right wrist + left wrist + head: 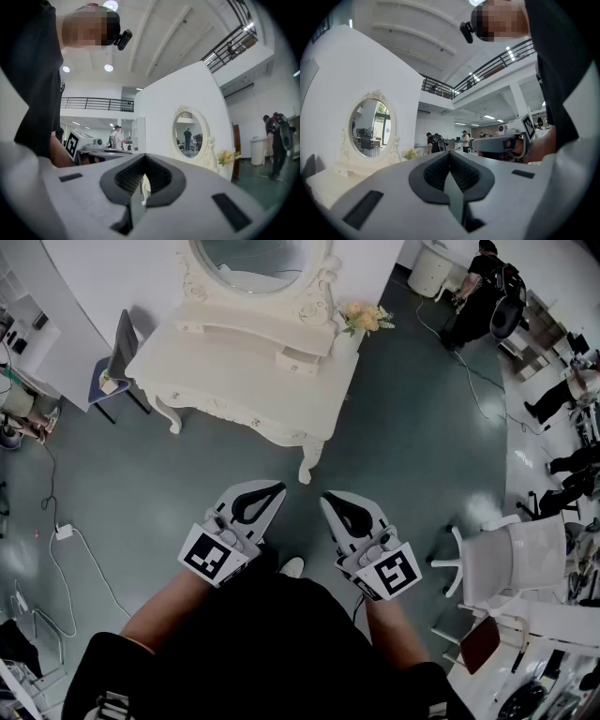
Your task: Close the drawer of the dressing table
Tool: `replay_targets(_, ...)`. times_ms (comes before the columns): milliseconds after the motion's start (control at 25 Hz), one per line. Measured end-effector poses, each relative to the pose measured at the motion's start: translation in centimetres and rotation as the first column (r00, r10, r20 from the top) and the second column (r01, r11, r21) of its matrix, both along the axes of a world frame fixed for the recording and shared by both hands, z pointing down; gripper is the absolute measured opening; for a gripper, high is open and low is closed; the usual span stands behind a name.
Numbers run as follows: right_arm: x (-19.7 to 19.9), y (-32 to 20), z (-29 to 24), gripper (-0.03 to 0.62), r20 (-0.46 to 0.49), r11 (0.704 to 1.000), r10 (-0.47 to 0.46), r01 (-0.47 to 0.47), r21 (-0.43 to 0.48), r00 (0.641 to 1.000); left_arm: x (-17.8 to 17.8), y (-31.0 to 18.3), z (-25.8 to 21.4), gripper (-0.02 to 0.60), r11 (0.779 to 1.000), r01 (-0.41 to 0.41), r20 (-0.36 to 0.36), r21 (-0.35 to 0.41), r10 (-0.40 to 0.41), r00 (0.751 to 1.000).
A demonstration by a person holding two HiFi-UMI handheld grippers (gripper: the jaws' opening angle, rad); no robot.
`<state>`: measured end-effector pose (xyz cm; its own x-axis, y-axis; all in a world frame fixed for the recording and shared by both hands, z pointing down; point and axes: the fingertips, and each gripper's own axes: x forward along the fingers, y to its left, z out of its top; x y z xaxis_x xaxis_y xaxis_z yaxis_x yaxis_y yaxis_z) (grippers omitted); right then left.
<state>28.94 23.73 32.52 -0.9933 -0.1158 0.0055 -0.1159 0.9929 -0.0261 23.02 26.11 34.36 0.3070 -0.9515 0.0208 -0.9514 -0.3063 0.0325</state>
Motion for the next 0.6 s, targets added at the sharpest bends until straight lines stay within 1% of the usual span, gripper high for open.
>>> replay_targets(120,0.8,1.0,-0.1,0.003,0.004,1.0,-0.003,0.003,0.009,1.0,0.9,1.1,-0.4,-0.006,1.0,0.009,0.008,0.025,-0.009,1.0)
replay_targets(240,1.7,1.6,0.0,0.002,0.003,1.0,0.0,0.0,0.011,1.0,1.6,2.1,-0.3,-0.006,1.0,0.021,0.025,0.019,-0.022,0.999)
replay_targets(360,2.5,2.1,0.2,0.002,0.001,1.0,-0.004,0.004,0.0,1.0,2.0,3.0,-0.4,-0.006,0.999,0.043,0.021,0.015,-0.043,0.999)
replay_targets(480,2.8,2.5,0.3,0.003,0.013,1.0,-0.008,0.008,-0.015,1.0,2.3,3.6,-0.3,-0.006,0.998,0.055,0.023,0.001,-0.055,0.998)
replay_targets(600,2.8,2.7,0.4,0.003,0.022,1.0,-0.009,0.009,-0.025,1.0,2.5,3.9,-0.6,-0.006,0.998,0.058,0.031,0.004,-0.058,0.998)
